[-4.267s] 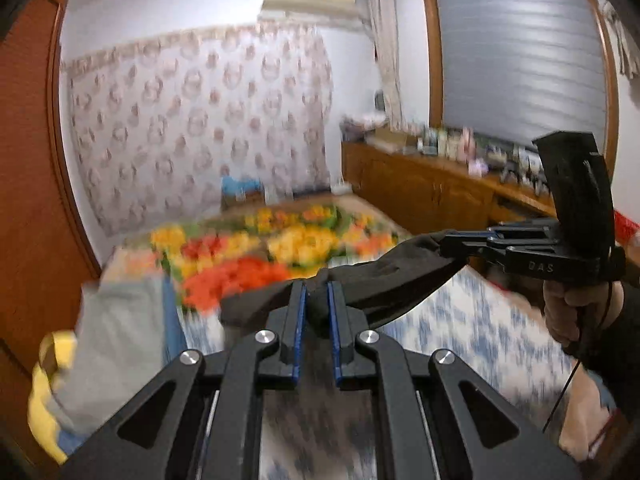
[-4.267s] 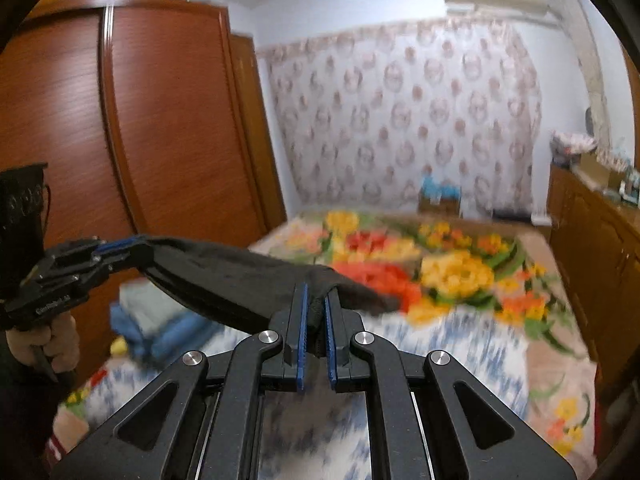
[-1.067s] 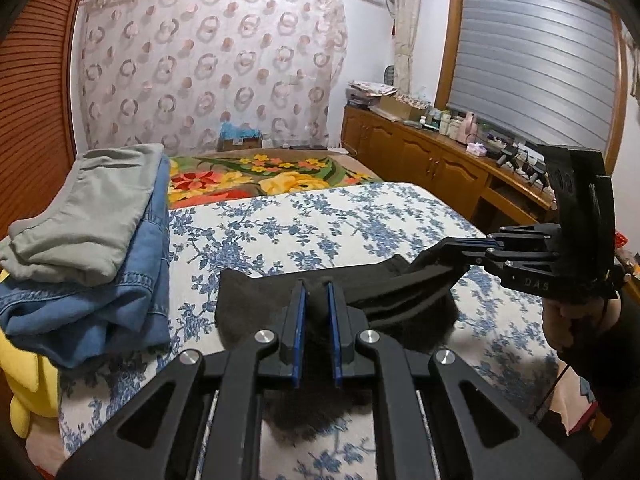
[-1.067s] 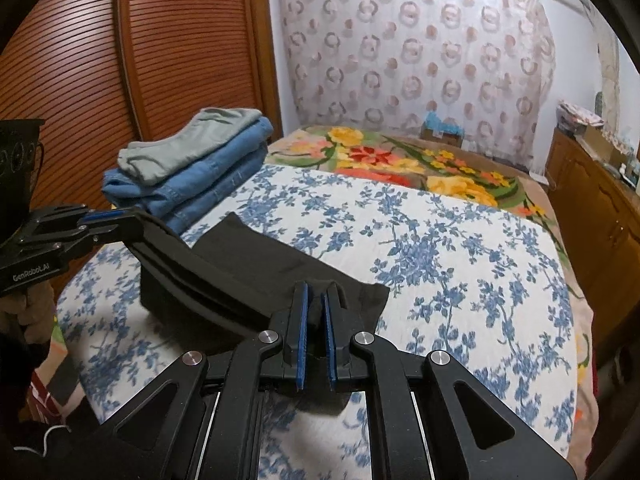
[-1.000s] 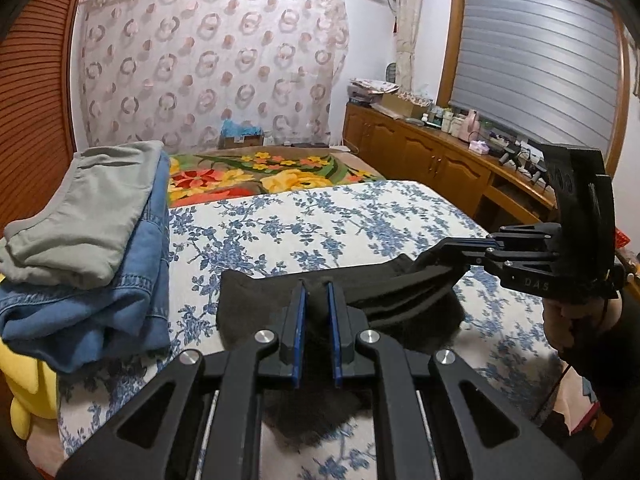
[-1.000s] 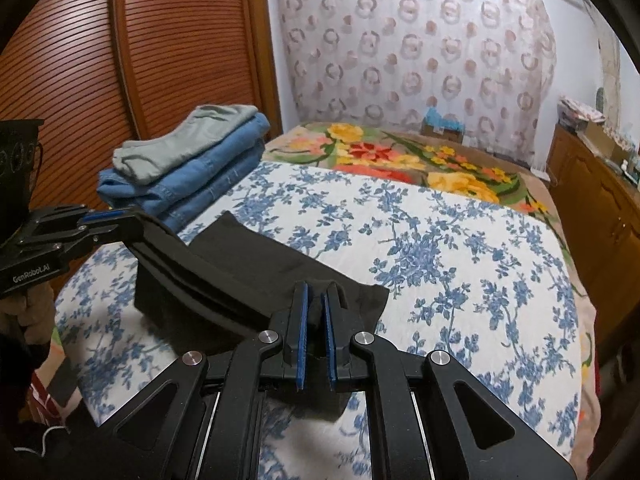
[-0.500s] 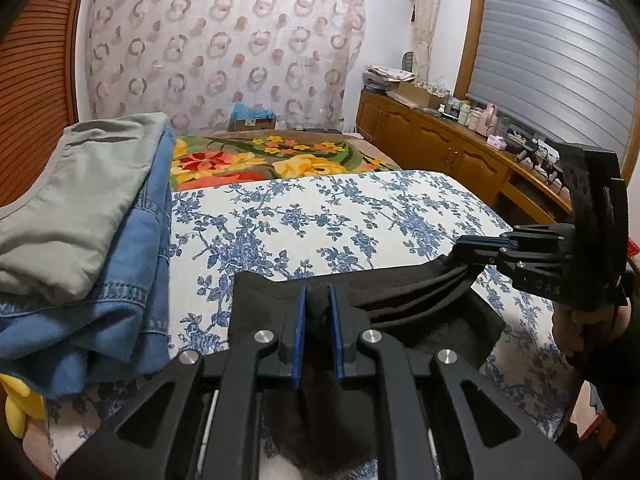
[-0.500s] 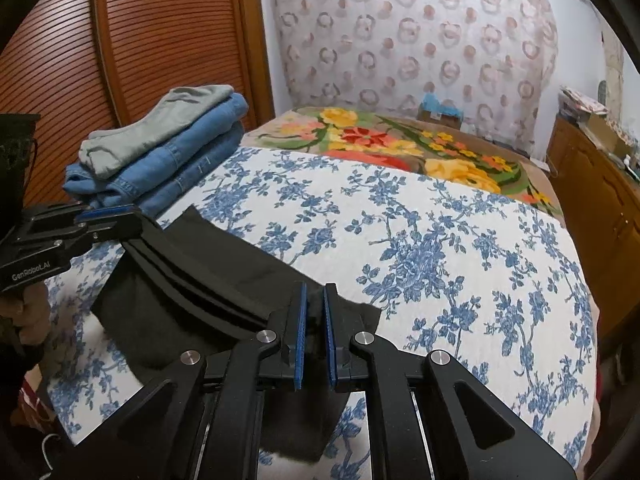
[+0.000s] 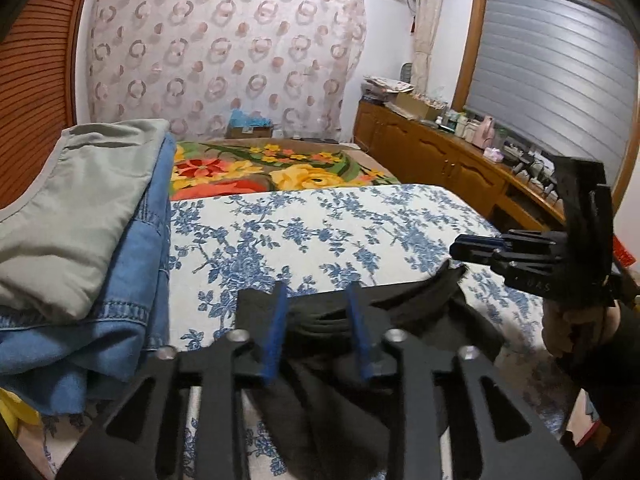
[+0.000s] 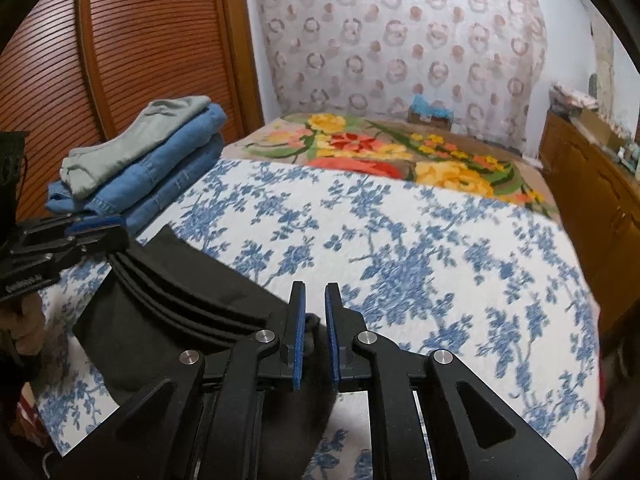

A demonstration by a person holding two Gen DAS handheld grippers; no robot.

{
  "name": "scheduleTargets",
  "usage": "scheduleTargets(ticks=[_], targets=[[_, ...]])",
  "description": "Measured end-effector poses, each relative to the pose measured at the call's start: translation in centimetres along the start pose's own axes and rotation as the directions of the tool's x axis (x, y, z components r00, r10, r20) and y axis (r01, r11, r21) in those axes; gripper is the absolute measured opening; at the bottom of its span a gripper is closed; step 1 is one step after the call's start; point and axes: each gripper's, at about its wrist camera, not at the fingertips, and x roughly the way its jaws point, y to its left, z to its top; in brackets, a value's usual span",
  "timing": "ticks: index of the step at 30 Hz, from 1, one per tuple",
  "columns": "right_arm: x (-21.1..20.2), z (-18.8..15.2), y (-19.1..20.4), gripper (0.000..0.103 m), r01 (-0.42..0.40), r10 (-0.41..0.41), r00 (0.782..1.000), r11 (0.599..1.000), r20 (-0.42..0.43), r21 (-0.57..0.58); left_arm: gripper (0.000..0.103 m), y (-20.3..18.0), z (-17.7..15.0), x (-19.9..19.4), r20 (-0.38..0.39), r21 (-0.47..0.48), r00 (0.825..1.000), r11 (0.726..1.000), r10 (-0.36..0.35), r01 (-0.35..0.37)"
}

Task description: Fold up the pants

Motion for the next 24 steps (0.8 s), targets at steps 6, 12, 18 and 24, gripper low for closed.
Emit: scheduleTargets(ticks=[6, 12, 18, 24], targets=[[-1.1, -0.7, -0.5, 0.031, -0.006, 0.006, 1.000, 1.000, 0.005, 0.002, 0.040, -0.2, -0.7, 0.3, -0.040, 0.028, 0.998, 0.999, 0.040, -0.039], [0.4, -1.1, -0.4, 0.037, -0.038, 0.036, 0.998, 0.999, -0.059, -0.027, 0.040, 0.4, -1.8, 1.0, -0.095, 0.019, 0.994, 0.998, 0.054, -0.052], [3.4, -0.7, -1.0, 0.037, -0.099, 0.099, 0.987, 0.995, -0.125, -0.001, 0.040, 0.9, -2.3, 2.0, -0.138, 0.010, 0.988, 0.998, 0.067, -0.066], [4.8, 0.0, -1.0, 0.022, -0.164, 0.167, 0.972, 0.986, -0.167, 0.035, 0.040, 1.1, -2.2, 2.9, -0.158, 0.009, 0.985, 0.998, 0.066, -0.065]])
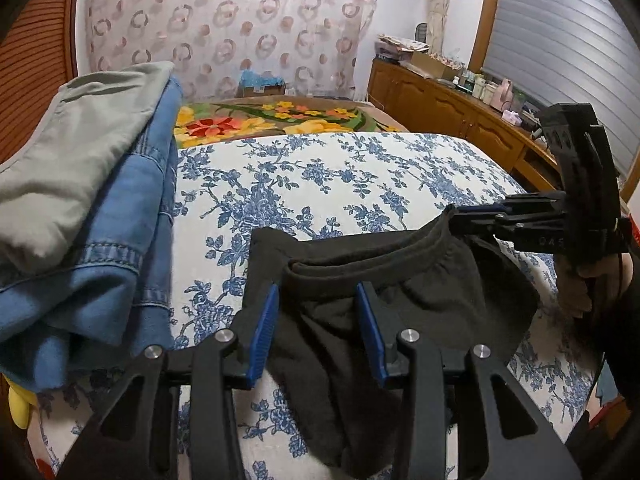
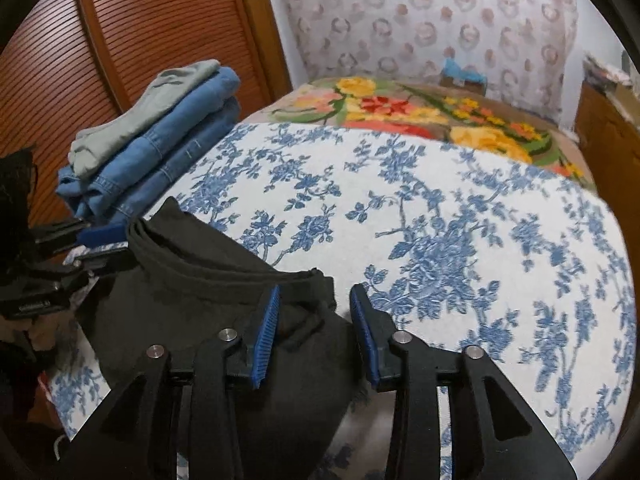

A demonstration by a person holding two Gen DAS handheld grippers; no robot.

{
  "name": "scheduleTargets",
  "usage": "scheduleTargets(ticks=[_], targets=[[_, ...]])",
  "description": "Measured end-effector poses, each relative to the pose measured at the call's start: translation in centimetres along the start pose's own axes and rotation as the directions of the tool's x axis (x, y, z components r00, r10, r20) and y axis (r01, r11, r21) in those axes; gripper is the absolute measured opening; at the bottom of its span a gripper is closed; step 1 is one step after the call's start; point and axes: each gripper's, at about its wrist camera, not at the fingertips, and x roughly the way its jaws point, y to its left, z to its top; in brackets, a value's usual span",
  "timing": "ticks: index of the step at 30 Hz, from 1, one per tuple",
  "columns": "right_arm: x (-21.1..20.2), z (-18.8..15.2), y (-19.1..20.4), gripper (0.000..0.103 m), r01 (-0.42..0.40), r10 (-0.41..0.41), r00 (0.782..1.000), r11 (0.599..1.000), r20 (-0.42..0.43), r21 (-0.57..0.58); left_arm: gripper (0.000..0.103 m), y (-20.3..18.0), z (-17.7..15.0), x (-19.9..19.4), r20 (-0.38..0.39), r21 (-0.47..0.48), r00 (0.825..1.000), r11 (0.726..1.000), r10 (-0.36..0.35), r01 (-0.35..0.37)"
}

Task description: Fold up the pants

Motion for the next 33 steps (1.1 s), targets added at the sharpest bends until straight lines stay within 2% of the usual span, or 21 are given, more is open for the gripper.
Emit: scheduleTargets(ticks=[3, 4, 7, 15, 20, 25, 30, 33], targets=[[0.2, -0.1, 0.3, 0.007, -0.008, 0.008, 1.000, 1.000, -0.001, -0.013, 0.040, 0.2, 0.2, 0.2, -0.004, 0.001, 1.000, 1.000, 0.004, -0.004], [0.0, -0.1, 0.3, 0.005, -0.007, 0.007, 1.000, 1.000, 0.007, -0.010, 0.040, 0.1, 0.3, 0.2, -0.001, 0.001, 1.000, 1.000, 0.005, -0.005], [-0.7, 0.0, -0.2, 0.004, 0.092, -0.094, 0.993, 0.995, 0.069, 0.035, 0.040, 0.1, 0.5, -0.3, 0.013, 0.002, 1.000, 1.000, 0.015, -0.015], [-1.0, 0.0, 0.3, 0.004, 0.110, -0.111, 0.992, 0.994, 0.058, 0.024, 0.040, -0.5, -0.5, -2.1, 0.028, 0.010, 0.999, 1.000, 0.016, -0.016], [-2.9, -0.7, 0.5, 0.013, 0.120, -0.124, 0.989, 0.992, 0.082, 0.043, 0.040, -0.8, -1.8, -3.4, 0.030, -0.001, 0.999, 1.000, 0.012, -0.012], [-5.3, -2.8, 1.0, 0.019, 0.131, -0.135, 0.986, 0.990, 0.100, 0.050, 0.040, -1.1, -3.4, -4.8, 0.034, -0.006, 0.999, 1.000, 0.004, -0.004], [-6.7, -5.2, 1.7, 0.030, 0.139, -0.144, 0.985, 0.989, 0.096, 0.055, 0.039, -1.7, -4.6, -5.5, 0.032, -0.003, 0.999, 1.000, 0.002, -0.002], [-7.0, -6.3, 2.2, 0.031, 0.133, -0.138, 0.986, 0.989, 0.091, 0.061, 0.039, -1.8, -5.5, -5.5, 0.020, -0.005, 1.000, 1.000, 0.003, -0.003]])
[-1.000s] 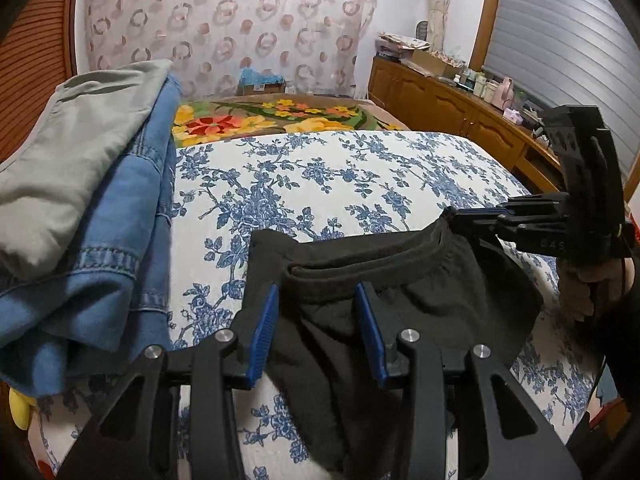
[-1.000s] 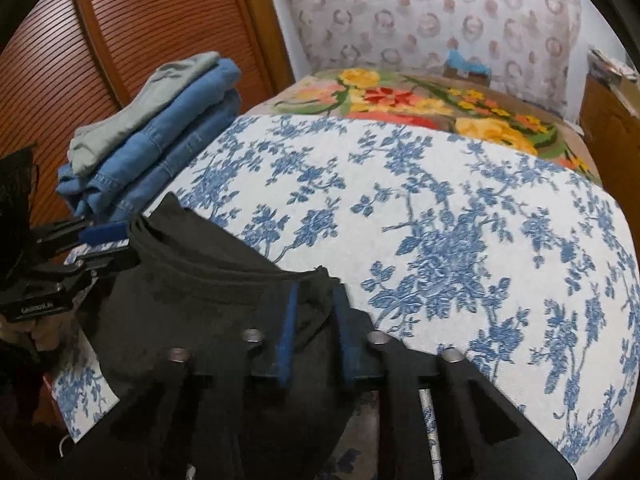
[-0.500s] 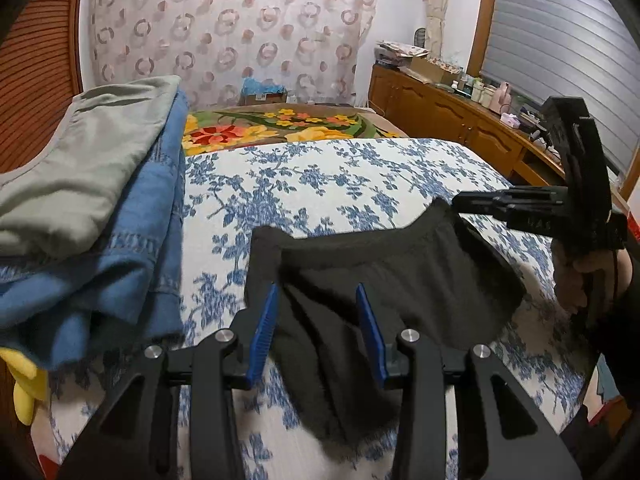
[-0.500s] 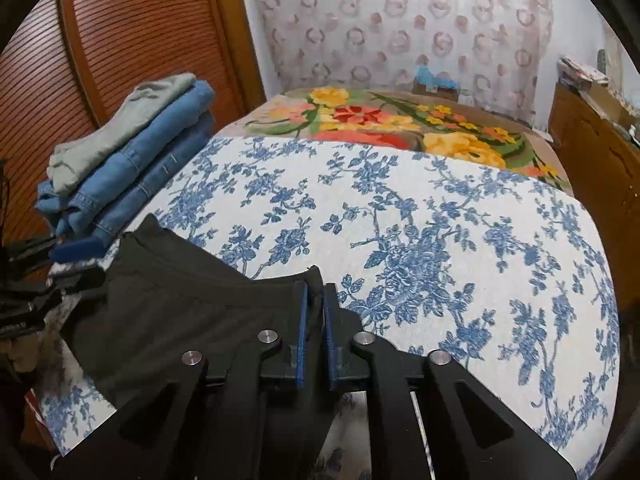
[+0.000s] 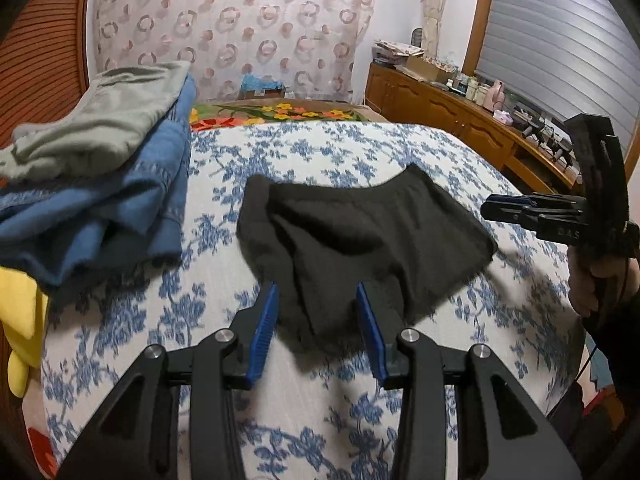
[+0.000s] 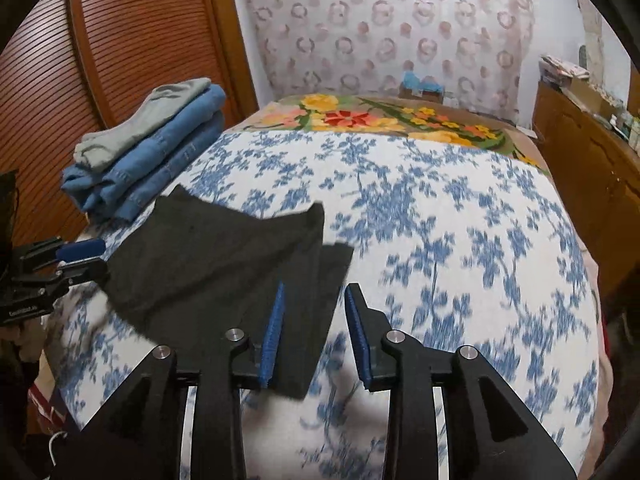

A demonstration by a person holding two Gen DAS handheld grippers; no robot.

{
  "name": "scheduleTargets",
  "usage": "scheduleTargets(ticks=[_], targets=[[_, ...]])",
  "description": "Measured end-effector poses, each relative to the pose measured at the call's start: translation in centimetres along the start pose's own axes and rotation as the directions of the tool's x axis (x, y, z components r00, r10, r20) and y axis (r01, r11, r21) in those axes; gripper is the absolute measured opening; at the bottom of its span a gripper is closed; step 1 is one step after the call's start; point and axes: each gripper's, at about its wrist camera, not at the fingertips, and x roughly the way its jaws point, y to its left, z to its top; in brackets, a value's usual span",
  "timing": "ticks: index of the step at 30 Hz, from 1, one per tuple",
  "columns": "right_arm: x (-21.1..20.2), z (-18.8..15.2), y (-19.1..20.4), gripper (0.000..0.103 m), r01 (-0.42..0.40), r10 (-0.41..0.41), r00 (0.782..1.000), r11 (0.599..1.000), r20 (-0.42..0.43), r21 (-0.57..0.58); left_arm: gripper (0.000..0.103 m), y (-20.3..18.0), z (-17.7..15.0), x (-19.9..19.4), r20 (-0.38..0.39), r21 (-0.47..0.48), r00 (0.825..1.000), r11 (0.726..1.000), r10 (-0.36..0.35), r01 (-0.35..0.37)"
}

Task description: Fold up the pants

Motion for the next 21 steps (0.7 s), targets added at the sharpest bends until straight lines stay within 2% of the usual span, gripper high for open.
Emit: scheduleTargets(ticks=[10, 14, 21], targets=[[0.1, -2.8, 1.0, 0.032, -0.024, 0.024, 0.999, 0.999, -0.027, 0.028, 0.039, -0.3, -1.5, 0.7, -0.023, 0.002, 1.000, 1.000, 0.009, -0.009], [0.2, -3.4, 1.0, 0.032, -0.019, 0.020, 0.999, 0.999, -0.034, 0.042, 0.025, -0.2, -1.4, 0.9, -0.020, 0.006, 1.000, 1.000, -0.004, 0.005], [0.6, -3.7, 0.1, 0.032, -0.056, 0.059, 0.998, 0.994, -0.035, 0.096, 0.013, -0.6, -1.2, 1.0, -0.009, 0.029, 1.000, 1.000, -0.011, 0.011]])
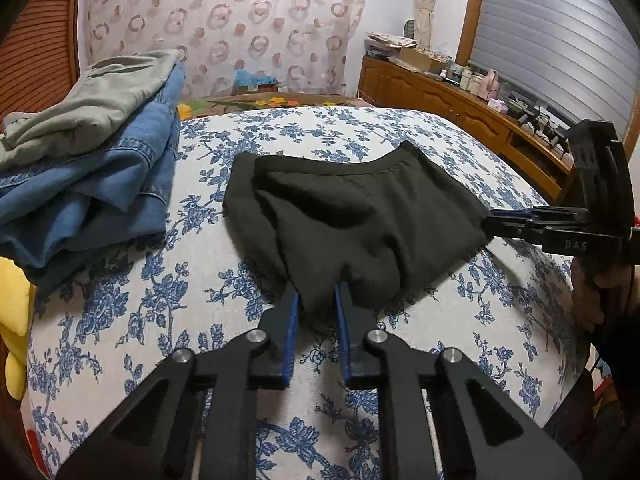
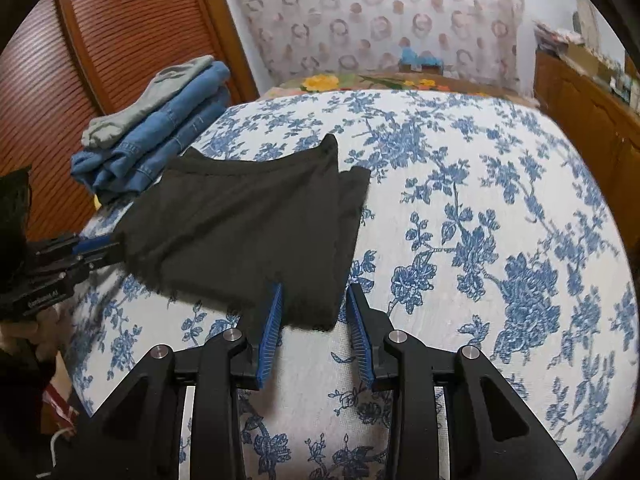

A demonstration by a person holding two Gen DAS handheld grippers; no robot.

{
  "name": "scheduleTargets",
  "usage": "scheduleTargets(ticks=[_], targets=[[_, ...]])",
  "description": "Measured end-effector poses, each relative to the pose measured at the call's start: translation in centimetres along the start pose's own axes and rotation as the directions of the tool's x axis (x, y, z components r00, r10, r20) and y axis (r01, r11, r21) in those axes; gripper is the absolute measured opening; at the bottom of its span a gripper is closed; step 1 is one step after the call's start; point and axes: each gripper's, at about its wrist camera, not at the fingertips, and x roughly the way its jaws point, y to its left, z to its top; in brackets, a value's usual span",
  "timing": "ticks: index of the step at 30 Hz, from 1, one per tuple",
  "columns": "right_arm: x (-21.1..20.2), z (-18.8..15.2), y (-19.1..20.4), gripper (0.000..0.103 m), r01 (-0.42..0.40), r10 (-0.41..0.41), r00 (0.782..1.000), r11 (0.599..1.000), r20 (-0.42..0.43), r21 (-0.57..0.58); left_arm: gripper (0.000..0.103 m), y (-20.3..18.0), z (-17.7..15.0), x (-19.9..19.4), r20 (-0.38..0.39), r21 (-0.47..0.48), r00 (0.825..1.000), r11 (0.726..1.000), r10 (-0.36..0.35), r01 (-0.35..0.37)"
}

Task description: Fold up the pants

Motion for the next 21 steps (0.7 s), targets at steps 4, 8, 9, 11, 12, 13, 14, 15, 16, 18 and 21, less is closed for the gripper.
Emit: scheduleTargets(ticks=[4, 8, 9, 11, 12, 13, 14, 15, 16, 18, 21], targets=[[0.1, -0.2, 0.5, 0.030, 0.006, -0.006, 1.000, 1.000, -0.007, -0.028, 0.009, 0.3, -0.1, -0.4, 0.016, -0.015, 1.000, 1.000, -0.003, 0.003], [-0.7, -0.4, 1.0, 0.006, 0.028, -0.026, 0.999, 0.998, 0.039, -0.050, 0.006, 0.1, -0.4, -1.4, 0.033, -0.011, 0.999, 1.000, -0.010, 0.010], [-1.5, -0.4, 1.0, 0.004, 0.041, -0.037, 0.997, 0.998, 0.072, -0.051, 0.006, 0.1, -0.5, -1.9, 0.039, -0.009, 0.999, 1.000, -0.017, 0.017], [-2.5, -0.5, 0.7, 0.003, 0.025, -0.022, 0.996, 0.999, 0.086, -0.031, 0.006, 0.0, -0.8, -2.7, 0.043, -0.008, 0.999, 1.000, -0.015, 0.015], [-3.1, -0.6, 0.8, 0.003, 0.024, -0.021, 0.995, 0.999, 0.098, -0.030, 0.006, -0.1, -1.0, -3.2, 0.044, -0.007, 0.999, 1.000, -0.018, 0.018], [-3.7, -0.9, 1.0, 0.003, 0.029, -0.025, 0.994, 0.999, 0.105, -0.039, 0.006, -0.2, -1.1, -3.5, 0.044, -0.004, 0.999, 1.000, -0.017, 0.017], [-3.9, -1.0, 1.2, 0.002, 0.026, -0.021, 0.995, 0.999, 0.102, -0.047, 0.006, -0.3, -1.3, -3.9, 0.045, 0.002, 0.999, 1.000, -0.015, 0.015], [-4.3, -1.2, 1.5, 0.002, 0.024, -0.017, 0.995, 0.998, 0.101, -0.060, 0.006, -0.6, -1.6, -4.5, 0.044, 0.011, 0.999, 1.000, -0.014, 0.014], [-4.7, -1.6, 1.9, 0.002, 0.022, -0.015, 0.995, 0.997, 0.101, -0.069, 0.006, -0.8, -1.8, -4.8, 0.043, 0.016, 0.999, 1.000, -0.013, 0.013], [-5.2, -2.2, 2.5, 0.002, 0.016, -0.008, 0.996, 0.996, 0.093, -0.085, 0.006, -1.1, -2.4, -5.5, 0.035, 0.025, 0.999, 1.000, -0.015, 0.014], [-6.1, -3.3, 3.0, 0.002, -0.004, 0.011, 0.996, 0.997, 0.085, -0.083, 0.006, -1.4, -3.5, -6.2, 0.008, 0.020, 0.999, 0.999, -0.037, 0.037]])
